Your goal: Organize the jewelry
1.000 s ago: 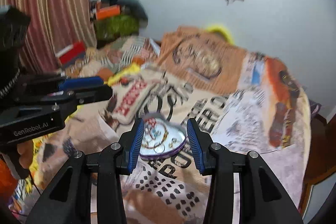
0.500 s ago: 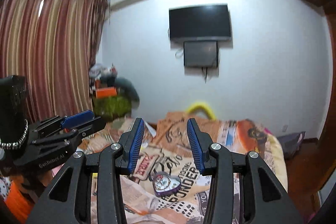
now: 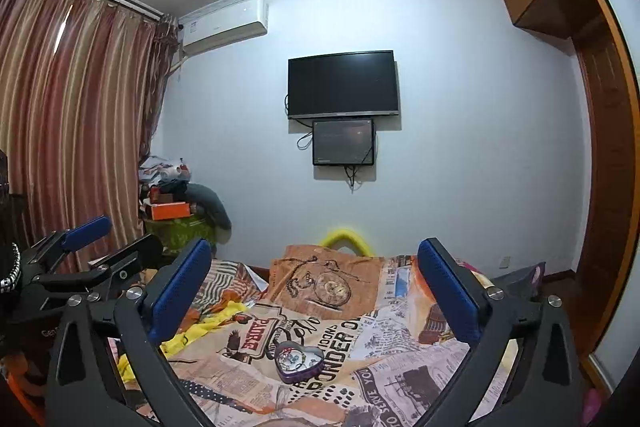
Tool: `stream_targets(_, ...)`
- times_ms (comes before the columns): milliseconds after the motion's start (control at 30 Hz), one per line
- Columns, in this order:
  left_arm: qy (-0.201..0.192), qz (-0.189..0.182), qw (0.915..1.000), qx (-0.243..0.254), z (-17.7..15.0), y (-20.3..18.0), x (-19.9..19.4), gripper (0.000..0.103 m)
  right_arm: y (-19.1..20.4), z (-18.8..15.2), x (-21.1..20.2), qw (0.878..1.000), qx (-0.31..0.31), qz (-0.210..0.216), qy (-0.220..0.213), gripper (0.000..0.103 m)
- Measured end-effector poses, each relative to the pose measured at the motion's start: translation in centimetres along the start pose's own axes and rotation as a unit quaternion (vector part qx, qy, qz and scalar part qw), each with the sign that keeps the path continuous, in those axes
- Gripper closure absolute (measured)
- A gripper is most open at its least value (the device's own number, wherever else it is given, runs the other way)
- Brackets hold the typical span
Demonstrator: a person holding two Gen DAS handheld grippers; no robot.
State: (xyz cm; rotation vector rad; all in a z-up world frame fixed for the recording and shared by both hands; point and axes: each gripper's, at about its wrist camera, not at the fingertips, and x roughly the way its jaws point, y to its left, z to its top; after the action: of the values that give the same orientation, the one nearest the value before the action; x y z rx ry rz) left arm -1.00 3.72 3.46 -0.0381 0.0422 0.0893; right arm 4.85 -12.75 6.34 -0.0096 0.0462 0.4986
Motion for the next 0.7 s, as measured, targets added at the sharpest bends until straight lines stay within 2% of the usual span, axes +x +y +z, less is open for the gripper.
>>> stream_targets(700, 0.019, -0.005, 0.9998, -0.006, -0.7, -0.2, -0.2, 0.003, -0.9, -1.2, -2.2, 1.0, 0.005, -0.007, 0.013, 0.001)
